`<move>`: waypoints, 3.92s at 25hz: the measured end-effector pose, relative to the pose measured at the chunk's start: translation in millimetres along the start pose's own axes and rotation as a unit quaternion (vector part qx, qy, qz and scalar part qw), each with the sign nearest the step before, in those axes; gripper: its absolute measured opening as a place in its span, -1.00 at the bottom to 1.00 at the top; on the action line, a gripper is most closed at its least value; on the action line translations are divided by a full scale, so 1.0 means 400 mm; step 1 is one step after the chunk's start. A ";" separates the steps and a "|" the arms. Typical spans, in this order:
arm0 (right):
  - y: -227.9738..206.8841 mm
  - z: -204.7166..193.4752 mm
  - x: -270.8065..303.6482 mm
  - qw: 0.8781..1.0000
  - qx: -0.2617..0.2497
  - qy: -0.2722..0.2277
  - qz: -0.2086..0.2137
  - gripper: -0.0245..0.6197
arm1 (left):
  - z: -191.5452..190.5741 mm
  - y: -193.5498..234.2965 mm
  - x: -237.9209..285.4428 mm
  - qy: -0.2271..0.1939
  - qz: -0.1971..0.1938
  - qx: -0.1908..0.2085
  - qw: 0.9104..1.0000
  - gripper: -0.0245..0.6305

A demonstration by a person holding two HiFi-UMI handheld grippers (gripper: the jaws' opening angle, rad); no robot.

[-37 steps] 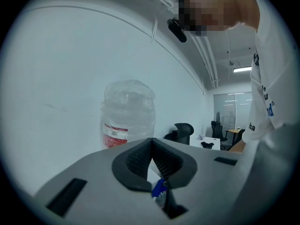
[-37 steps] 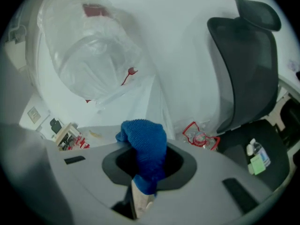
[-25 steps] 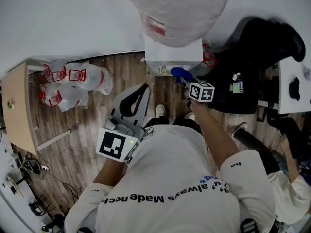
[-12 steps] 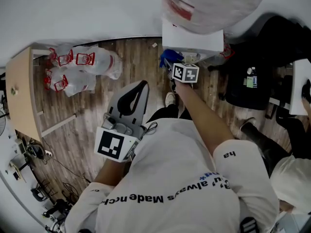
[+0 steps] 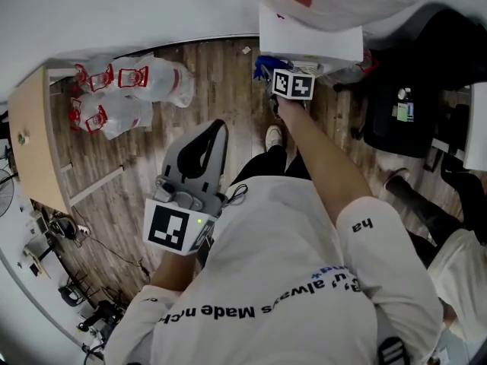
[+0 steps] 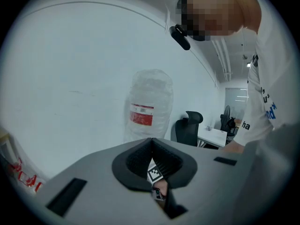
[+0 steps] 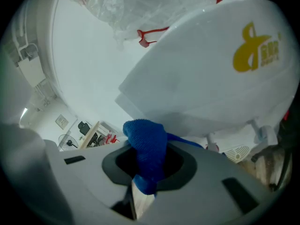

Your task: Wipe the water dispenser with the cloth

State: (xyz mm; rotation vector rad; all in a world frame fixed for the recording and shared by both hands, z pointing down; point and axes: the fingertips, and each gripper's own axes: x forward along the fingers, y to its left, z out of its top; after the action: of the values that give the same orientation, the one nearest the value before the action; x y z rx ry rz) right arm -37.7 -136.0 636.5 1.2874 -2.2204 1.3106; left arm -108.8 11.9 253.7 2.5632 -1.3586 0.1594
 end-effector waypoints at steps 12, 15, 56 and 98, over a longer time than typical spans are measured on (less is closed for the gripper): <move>-0.142 0.023 -0.099 0.998 0.018 -0.017 -0.050 -0.69 | 0.001 -0.061 0.037 0.001 -0.037 0.004 0.999 -0.87; -0.181 0.030 -0.129 0.998 0.021 -0.022 -0.060 -0.69 | -0.002 -0.088 0.051 0.004 -0.048 0.005 0.999 -0.87; -0.551 0.095 -0.376 0.993 -0.028 -0.001 -0.118 -0.68 | -0.046 -0.268 0.235 0.017 -0.062 -0.001 0.998 -0.87; -0.857 -0.164 -0.092 0.986 -0.072 0.049 -0.139 -0.68 | -0.522 -0.130 0.363 0.048 -0.033 0.028 0.998 -0.87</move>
State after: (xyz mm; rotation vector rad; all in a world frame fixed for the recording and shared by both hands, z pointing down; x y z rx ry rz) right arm 242.1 -131.6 847.9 1.3871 -1.9444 1.0664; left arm 18.7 -22.5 477.1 2.6049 -1.2504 0.3085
